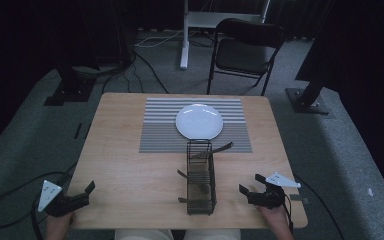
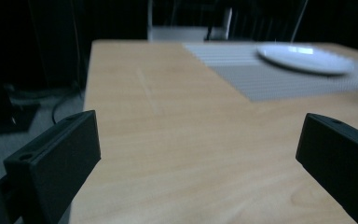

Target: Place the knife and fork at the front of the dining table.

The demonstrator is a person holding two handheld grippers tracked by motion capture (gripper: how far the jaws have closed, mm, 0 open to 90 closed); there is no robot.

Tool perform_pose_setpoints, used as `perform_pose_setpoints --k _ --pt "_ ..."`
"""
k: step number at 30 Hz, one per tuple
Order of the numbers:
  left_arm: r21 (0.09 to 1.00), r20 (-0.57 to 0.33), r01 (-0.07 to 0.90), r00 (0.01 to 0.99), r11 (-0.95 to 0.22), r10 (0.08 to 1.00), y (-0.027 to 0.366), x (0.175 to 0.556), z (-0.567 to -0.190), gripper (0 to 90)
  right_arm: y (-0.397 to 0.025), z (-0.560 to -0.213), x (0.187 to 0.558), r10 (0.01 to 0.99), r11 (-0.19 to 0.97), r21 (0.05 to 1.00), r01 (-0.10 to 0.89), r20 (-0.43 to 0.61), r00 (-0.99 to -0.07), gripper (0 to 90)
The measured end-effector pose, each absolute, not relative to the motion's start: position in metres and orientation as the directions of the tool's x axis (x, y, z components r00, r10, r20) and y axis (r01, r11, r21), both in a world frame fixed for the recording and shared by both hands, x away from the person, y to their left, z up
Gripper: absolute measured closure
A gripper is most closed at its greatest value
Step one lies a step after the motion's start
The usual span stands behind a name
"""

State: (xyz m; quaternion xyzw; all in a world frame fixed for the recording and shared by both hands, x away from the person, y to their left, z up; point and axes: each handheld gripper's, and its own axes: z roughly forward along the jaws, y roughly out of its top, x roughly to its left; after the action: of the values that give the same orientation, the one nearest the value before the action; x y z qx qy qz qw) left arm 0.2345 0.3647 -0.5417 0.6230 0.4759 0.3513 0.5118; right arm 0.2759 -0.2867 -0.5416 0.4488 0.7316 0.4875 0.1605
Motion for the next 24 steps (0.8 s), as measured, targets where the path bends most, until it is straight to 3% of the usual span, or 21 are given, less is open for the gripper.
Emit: perform_pose_setpoints --k 6,13,24 --pt "0.981 -0.013 0.188 0.303 -0.046 0.953 0.363 0.235 -0.543 0.0 -0.298 -0.541 0.274 0.823 0.154 0.839 0.522 0.183 -0.537 10.7" --pt "0.956 -0.073 0.291 0.328 -0.027 0.942 0.360 0.240 -0.541 0.0 -0.295 -0.539 0.272 0.804 0.167 0.822 0.544 0.206 -0.558 10.8" --pt "0.955 -0.093 0.295 0.347 -0.014 0.933 0.363 0.240 -0.541 0.0 -0.291 -0.517 0.270 0.792 0.150 0.845 0.514 0.209 -0.574 10.8"
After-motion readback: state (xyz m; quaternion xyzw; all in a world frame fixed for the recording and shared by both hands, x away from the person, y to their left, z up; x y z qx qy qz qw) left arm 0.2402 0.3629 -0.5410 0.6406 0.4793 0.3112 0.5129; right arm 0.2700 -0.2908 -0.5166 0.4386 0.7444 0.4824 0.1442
